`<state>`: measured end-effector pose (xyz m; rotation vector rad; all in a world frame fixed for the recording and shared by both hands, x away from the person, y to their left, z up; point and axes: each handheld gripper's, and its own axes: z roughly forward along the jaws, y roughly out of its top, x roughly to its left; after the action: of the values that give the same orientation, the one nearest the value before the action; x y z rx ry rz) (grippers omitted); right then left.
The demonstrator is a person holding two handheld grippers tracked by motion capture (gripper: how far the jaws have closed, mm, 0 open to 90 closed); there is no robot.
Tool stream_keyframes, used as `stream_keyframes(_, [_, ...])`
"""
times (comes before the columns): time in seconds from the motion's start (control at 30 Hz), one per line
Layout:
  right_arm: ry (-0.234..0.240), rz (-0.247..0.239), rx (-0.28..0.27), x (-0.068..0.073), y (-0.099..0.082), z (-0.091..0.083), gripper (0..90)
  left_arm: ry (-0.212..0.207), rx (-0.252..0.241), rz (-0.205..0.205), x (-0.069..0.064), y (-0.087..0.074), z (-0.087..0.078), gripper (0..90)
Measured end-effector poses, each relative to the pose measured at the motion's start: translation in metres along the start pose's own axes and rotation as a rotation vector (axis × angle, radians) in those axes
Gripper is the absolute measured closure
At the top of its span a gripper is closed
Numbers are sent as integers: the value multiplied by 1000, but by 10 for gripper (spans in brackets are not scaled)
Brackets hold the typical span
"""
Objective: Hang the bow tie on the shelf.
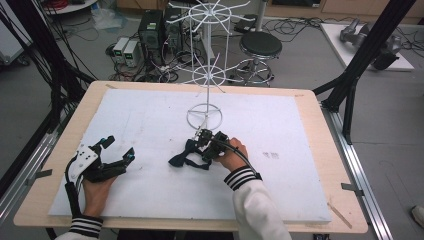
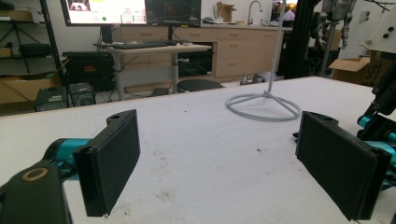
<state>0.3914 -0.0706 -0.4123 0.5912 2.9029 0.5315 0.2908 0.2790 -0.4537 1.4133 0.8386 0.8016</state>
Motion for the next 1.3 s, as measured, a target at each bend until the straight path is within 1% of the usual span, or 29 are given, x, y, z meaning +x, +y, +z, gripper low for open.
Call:
stream_keyframes(0.03, [0,0,0,0,0,0,820,0,0,0,0,0,0,142])
stream_keyframes(0.07, [-1,14,3,0,0,0,871,0,-1,-1,0,0,0,142])
stream_keyframes(0.23, [5,1,-2,-2,0,0,879,0,0,0,0,0,0,142])
stream_keyframes(0.37, [-7,2,-5,-1,1,-1,881,0,0,0,0,0,0,142])
stream_keyframes(0.4, [-5,12,-23,0,1,-3,882,0,-1,0,0,0,0,142])
stream_keyframes(0.43, [-5,12,-23,0,1,-3,882,0,-1,0,0,0,0,142])
stream_keyframes(0.47, [-4,12,-35,-1,1,-4,882,0,0,1,0,0,0,142])
stream_keyframes(0.53, [-4,15,-71,-2,1,-9,881,0,0,1,0,0,0,142])
stream_keyframes(0.57, [-4,15,-71,-2,1,-9,881,0,0,1,0,0,0,142])
stream_keyframes(0.6, [-6,11,-88,-2,1,-12,882,0,1,3,0,0,0,142])
stream_keyframes(0.63, [-6,11,-88,-2,1,-12,882,0,2,4,0,0,0,142])
stream_keyframes(0.67, [-9,16,-106,-2,0,-15,881,0,2,4,0,0,0,142])
stream_keyframes(0.7, [-9,16,-106,-2,0,-15,881,0,2,4,0,0,0,142])
stream_keyframes(0.73, [-13,16,-134,-1,1,-19,881,0,2,4,0,0,0,142])
stream_keyframes(0.77, [-13,16,-134,-1,1,-19,881,0,2,4,0,0,0,142])
stream_keyframes(0.9, [-14,16,-201,1,1,-28,882,1,2,5,0,0,0,142])
stream_keyframes(0.93, [-22,9,-236,3,1,-33,882,1,2,5,0,0,0,142])
stream_keyframes(0.97, [-22,9,-236,3,1,-33,882,1,3,6,0,0,0,142])
stream_keyframes(1.0, [-26,7,-254,4,1,-36,882,0,3,7,0,0,0,142])
stream_keyframes(1.03, [-26,1,-273,4,1,-38,881,0,2,7,0,0,0,142])
stream_keyframes(1.07, [-28,-5,-307,5,1,-42,882,0,3,8,0,0,0,142])
stream_keyframes(1.1, [-28,-5,-307,5,1,-42,882,0,3,8,0,0,0,142])
stream_keyframes(1.13, [-27,-9,-346,5,0,-46,882,0,2,9,-1,0,0,142])
stream_keyframes(1.17, [-27,-9,-346,5,0,-46,882,0,2,9,-1,0,0,142])
stream_keyframes(1.2, [-35,-19,-376,6,-1,-50,881,0,2,9,-1,0,0,142])
stream_keyframes(1.23, [-35,-19,-376,6,-1,-50,881,0,2,9,-1,0,0,142])
stream_keyframes(1.27, [-41,-27,-414,6,-2,-54,882,1,2,9,-1,0,0,142])
stream_keyframes(1.3, [-41,-27,-414,6,-2,-54,882,0,3,9,-1,0,0,142])
